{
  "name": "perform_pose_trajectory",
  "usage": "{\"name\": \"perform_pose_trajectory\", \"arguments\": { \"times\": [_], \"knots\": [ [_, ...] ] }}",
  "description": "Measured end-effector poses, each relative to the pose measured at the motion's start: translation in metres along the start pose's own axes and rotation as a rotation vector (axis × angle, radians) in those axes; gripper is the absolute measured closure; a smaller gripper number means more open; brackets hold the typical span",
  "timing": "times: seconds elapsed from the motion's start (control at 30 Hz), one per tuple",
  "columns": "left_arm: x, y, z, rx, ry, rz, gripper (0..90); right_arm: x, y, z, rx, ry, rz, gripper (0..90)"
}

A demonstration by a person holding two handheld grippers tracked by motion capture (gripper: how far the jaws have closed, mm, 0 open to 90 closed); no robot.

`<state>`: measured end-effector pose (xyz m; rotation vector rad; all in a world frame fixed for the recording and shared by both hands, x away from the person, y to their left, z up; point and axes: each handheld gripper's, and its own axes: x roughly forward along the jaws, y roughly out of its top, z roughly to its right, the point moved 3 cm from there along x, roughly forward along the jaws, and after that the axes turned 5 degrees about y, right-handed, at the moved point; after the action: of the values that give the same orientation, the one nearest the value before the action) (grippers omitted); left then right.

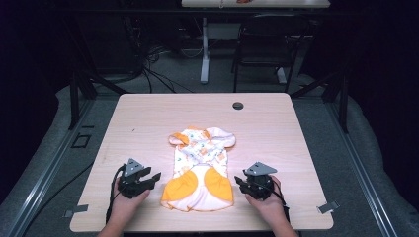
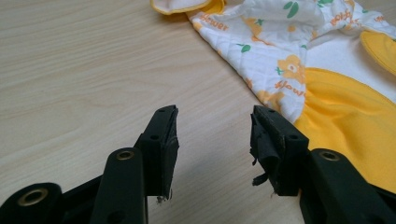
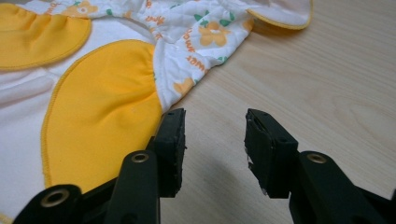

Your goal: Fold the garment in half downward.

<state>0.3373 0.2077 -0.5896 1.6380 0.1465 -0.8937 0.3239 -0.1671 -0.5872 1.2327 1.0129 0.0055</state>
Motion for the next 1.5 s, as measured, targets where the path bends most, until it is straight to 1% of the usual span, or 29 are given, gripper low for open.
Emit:
{"name": "perform_pose_trajectory", "arguments": {
  "times": [0.03, 0.07, 0.13, 0.17, 0.27, 0.3, 0.33, 0.43, 0.5, 0.57, 0.6, 0.63, 0.67, 0.7, 0.73, 0.77, 0.8, 0.9, 0.93, 0.97, 1.0, 1.03, 1.1, 1.2, 1.27, 1.4, 1.43, 1.47, 1.5],
  "knots": [
    [0.0, 0.0, 0.0, 0.0, 0.0, 0.0, 52.5, 0.0, 0.0, 0.0, -0.003, 0.007, -0.006, 58.8],
    [0.002, 0.001, 0.003, 0.012, -0.013, -0.005, 53.4, 0.0, 0.001, 0.0, -0.002, 0.012, -0.007, 60.0],
    [0.003, 0.001, 0.006, 0.009, -0.02, -0.003, 53.6, 0.0, 0.001, -0.001, 0.002, 0.019, -0.007, 61.0],
    [0.004, 0.001, 0.008, 0.005, -0.029, -0.003, 54.0, 0.001, 0.002, -0.001, 0.015, 0.027, 0.0, 62.1],
    [0.009, 0.005, 0.014, 0.012, -0.062, -0.006, 57.8, 0.003, 0.005, -0.002, 0.016, 0.038, -0.001, 64.0],
    [0.01, 0.007, 0.016, 0.018, -0.07, -0.011, 59.2, 0.004, 0.006, -0.003, 0.015, 0.045, -0.009, 64.2],
    [0.014, 0.011, 0.021, 0.04, -0.081, -0.014, 59.7, 0.007, 0.009, -0.005, 0.01, 0.051, -0.018, 64.2],
    [0.018, 0.016, 0.025, 0.055, -0.086, -0.02, 59.9, 0.011, 0.013, -0.006, 0.008, 0.064, -0.034, 63.4],
    [0.024, 0.022, 0.027, 0.053, -0.11, -0.019, 63.6, 0.015, 0.018, -0.007, 0.009, 0.063, -0.035, 61.3],
    [0.031, 0.028, 0.028, 0.04, -0.105, -0.03, 63.6, 0.021, 0.024, -0.006, 0.013, 0.065, -0.051, 61.9],
    [0.035, 0.031, 0.028, 0.03, -0.105, -0.036, 64.8, 0.026, 0.032, -0.003, 0.019, 0.056, -0.053, 62.6],
    [0.042, 0.037, 0.027, 0.008, -0.099, -0.036, 66.9, 0.029, 0.036, -0.002, 0.028, 0.063, -0.055, 65.9],
    [0.042, 0.037, 0.027, 0.008, -0.099, -0.036, 69.0, 0.029, 0.036, -0.002, 0.028, 0.063, -0.055, 65.9],
    [0.045, 0.039, 0.026, -0.008, -0.093, -0.045, 69.0, 0.033, 0.04, -0.001, 0.043, 0.08, -0.051, 67.9],
    [0.052, 0.043, 0.025, -0.022, -0.087, -0.058, 72.2, 0.039, 0.048, 0.001, 0.079, 0.094, -0.059, 69.2],
    [0.052, 0.043, 0.025, -0.022, -0.087, -0.058, 73.5, 0.039, 0.048, 0.001, 0.079, 0.094, -0.059, 69.2],
    [0.058, 0.047, 0.025, -0.018, -0.074, -0.056, 74.4, 0.044, 0.056, 0.002, 0.068, 0.071, -0.061, 71.9],
    [0.063, 0.049, 0.026, -0.025, -0.079, -0.062, 80.1, 0.049, 0.062, 0.002, 0.066, 0.076, -0.06, 73.4],
    [0.065, 0.05, 0.026, -0.018, -0.079, -0.075, 81.8, 0.055, 0.066, 0.003, 0.054, 0.059, -0.07, 76.6],
    [0.068, 0.05, 0.027, -0.002, -0.077, -0.079, 81.8, 0.055, 0.066, 0.003, 0.054, 0.059, -0.07, 76.6],
    [0.07, 0.051, 0.028, 0.007, -0.078, -0.087, 85.5, 0.061, 0.067, 0.004, 0.071, 0.073, -0.091, 80.4],
    [0.072, 0.051, 0.029, 0.012, -0.082, -0.09, 85.5, 0.061, 0.067, 0.004, 0.071, 0.073, -0.091, 80.4],
    [0.075, 0.052, 0.031, 0.021, -0.092, -0.097, 88.8, 0.067, 0.067, 0.004, 0.077, 0.083, -0.11, 84.5],
    [0.079, 0.05, 0.033, 0.042, -0.1, -0.118, 89.7, 0.073, 0.066, 0.002, 0.054, 0.08, -0.137, 87.3],
    [0.079, 0.049, 0.033, 0.055, -0.104, -0.121, 90.0, 0.076, 0.063, 0.001, 0.032, 0.075, -0.163, 87.9],
    [0.078, 0.049, 0.033, 0.05, -0.114, -0.126, 89.9, 0.079, 0.059, -0.001, -0.004, 0.073, -0.203, 88.1],
    [0.078, 0.049, 0.033, 0.054, -0.117, -0.129, 90.0, 0.079, 0.058, -0.002, -0.013, 0.075, -0.203, 88.0],
    [0.077, 0.048, 0.033, 0.053, -0.118, -0.132, 90.0, 0.079, 0.058, -0.003, -0.009, 0.077, -0.2, 88.0],
    [0.076, 0.048, 0.034, 0.063, -0.116, -0.134, 90.0, 0.079, 0.057, -0.004, -0.014, 0.081, -0.201, 88.0]
  ]
}}
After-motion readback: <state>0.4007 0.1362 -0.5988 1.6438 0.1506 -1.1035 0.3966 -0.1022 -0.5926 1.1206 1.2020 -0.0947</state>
